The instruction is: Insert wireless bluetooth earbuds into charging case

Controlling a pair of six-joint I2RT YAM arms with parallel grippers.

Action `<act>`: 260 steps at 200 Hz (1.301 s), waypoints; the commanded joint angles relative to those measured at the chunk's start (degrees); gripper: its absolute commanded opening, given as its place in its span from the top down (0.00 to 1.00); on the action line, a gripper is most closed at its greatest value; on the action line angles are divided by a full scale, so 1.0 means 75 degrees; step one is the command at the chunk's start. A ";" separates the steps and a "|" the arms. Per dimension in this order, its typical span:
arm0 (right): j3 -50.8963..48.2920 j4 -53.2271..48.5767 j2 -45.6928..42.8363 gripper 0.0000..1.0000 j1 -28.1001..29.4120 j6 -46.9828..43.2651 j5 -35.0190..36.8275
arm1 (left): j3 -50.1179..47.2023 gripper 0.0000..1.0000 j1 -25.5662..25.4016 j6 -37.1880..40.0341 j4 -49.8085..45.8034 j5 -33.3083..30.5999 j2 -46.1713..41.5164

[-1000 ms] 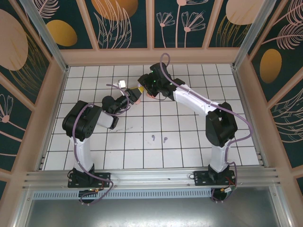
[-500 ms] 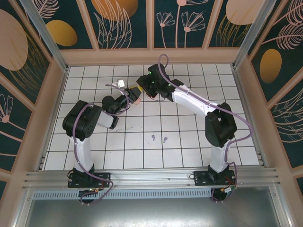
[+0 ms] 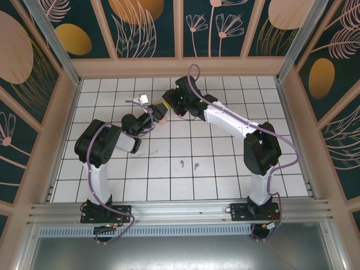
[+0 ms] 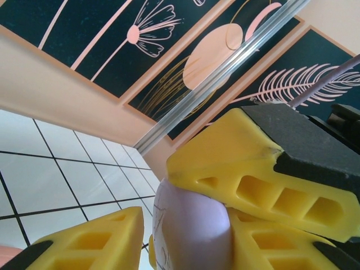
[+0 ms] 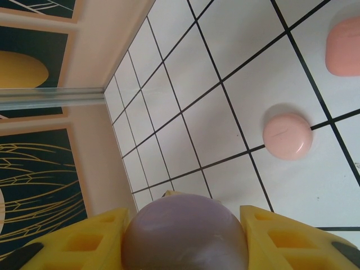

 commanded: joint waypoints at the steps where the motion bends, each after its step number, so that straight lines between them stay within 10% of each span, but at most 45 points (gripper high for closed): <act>1: 0.0188 -0.0234 -0.0074 0.68 -0.0042 -0.0042 0.0094 | -0.0112 0.58 0.0058 -0.0065 0.1259 -0.0260 0.0077; 81: 0.0149 -0.0211 -0.0053 0.68 -0.0126 -0.0020 0.0131 | -0.0197 0.74 0.0055 -0.0094 0.1331 -0.0164 0.0095; 122: 0.0195 -0.0206 -0.0014 0.68 -0.0137 -0.0036 0.0121 | -0.0243 0.64 0.0047 -0.0134 0.1375 -0.0108 0.0083; 207: 0.0125 -0.0008 -0.0057 0.68 -0.0138 -0.0008 -0.0060 | -0.0142 0.90 0.0036 -0.0159 0.1364 0.0021 0.0164; 260: -0.0127 0.0614 -0.0671 0.35 -0.0568 -0.0437 -0.0067 | -0.0035 1.00 0.0036 -0.0247 0.1127 0.0189 0.0105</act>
